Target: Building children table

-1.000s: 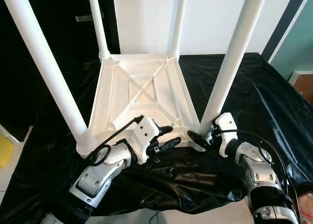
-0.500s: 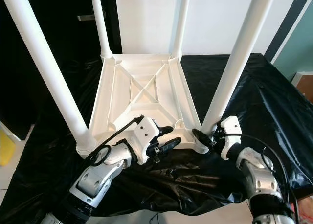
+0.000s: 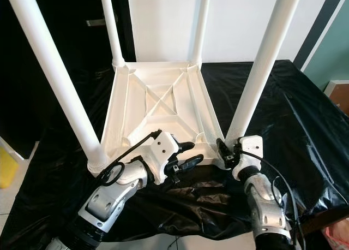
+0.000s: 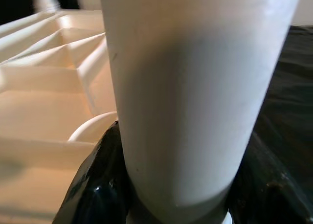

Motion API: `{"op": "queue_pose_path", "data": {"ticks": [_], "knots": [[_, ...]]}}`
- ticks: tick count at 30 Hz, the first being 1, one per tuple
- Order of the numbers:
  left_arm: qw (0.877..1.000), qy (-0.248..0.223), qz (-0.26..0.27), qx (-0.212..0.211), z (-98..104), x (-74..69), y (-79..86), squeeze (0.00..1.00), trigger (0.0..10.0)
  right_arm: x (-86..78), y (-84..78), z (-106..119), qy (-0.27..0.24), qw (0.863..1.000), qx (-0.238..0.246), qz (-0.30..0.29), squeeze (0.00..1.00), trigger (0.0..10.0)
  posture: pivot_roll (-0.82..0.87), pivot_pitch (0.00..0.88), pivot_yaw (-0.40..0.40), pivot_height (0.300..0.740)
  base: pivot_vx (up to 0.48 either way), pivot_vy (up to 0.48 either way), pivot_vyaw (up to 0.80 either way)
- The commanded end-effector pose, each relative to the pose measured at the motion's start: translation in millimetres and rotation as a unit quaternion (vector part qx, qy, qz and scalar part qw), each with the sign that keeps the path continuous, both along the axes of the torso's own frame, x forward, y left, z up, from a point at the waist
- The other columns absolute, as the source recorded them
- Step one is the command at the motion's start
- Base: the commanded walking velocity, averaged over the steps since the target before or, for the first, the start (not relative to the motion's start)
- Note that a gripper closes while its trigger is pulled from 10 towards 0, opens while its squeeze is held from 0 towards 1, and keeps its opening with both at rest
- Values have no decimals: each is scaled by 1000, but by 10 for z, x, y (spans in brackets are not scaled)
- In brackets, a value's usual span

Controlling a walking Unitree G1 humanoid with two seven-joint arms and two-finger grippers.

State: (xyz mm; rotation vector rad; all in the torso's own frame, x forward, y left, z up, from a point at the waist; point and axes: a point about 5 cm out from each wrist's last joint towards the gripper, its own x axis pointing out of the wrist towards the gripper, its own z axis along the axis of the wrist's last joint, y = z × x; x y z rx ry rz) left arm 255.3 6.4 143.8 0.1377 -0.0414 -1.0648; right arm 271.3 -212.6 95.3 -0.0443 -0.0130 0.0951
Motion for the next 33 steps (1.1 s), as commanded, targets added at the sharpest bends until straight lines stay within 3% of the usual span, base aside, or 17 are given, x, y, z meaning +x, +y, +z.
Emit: {"op": "queue_pose_path", "data": {"ticks": [1,7,13,24,25,33], "knots": [[1000,4,-25,9,-26,-33,-21,0,10000,-66,-52,-164,43,998,5,-51,0,10000,-60,0,3,740,0,0,0],[1000,4,-29,10,-22,-37,-15,0,10000,-134,226,-173,35,987,44,-149,0,10000,-58,0,10,740,0,0,0],[999,4,-32,13,-25,-39,-16,0,10000,-154,405,-160,39,985,50,-158,0,10000,-53,0,10,740,0,0,0],[1000,4,-29,12,-20,-27,-9,0,10000,-151,425,-121,34,985,44,-164,0,10000,-51,0,3,740,0,0,0],[1000,5,-28,11,-22,-32,-14,0,10000,-141,404,-93,28,986,42,-162,1000,10000,-52,0,-4,740,0,0,0],[1000,4,-23,7,-22,-35,-29,0,10000,-125,312,61,-12,992,33,-120,1000,10000,-51,0,-23,740,0,0,0]]}}
